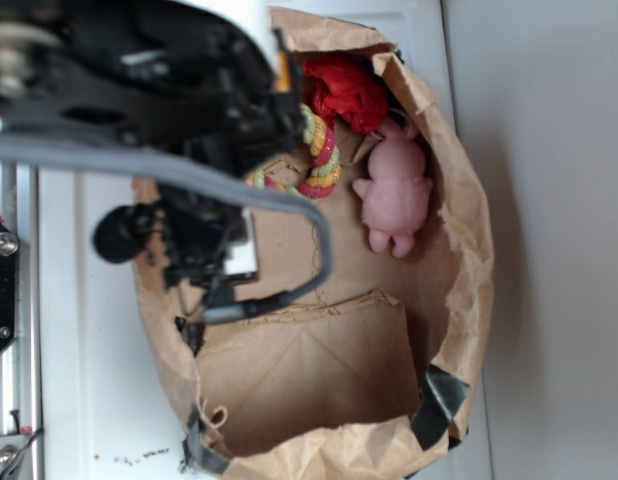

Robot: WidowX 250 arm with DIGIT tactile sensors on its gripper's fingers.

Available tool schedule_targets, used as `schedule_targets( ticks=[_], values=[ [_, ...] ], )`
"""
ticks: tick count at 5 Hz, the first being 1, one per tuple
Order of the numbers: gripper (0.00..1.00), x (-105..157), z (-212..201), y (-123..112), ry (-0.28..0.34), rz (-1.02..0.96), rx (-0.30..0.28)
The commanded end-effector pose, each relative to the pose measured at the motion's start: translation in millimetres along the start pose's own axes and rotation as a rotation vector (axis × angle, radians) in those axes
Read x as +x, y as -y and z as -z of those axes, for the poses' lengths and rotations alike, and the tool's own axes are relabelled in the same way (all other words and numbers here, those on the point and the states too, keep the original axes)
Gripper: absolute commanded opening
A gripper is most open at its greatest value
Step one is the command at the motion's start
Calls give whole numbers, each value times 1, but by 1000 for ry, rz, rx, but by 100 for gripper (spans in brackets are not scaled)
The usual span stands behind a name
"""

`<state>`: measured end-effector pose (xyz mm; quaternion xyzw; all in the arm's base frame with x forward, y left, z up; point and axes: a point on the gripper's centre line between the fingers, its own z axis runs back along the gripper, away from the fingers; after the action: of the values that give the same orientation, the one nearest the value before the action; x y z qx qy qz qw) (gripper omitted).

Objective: Grab the red paper.

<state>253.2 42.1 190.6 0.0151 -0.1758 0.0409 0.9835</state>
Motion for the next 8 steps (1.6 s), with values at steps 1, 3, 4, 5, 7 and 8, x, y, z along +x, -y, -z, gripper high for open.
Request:
schedule_targets(
  ticks=[1, 3, 4, 5, 7, 8],
  values=[
    [100, 6, -8, 0, 25, 2, 1],
    [100, 6, -8, 0, 25, 2, 1],
    [100, 6, -8, 0, 25, 2, 1],
    [100, 17, 14, -1, 28, -15, 51],
    [100, 35, 38, -8, 54, -38, 81],
    [100, 36, 45, -4, 65, -22, 88]
  ],
)
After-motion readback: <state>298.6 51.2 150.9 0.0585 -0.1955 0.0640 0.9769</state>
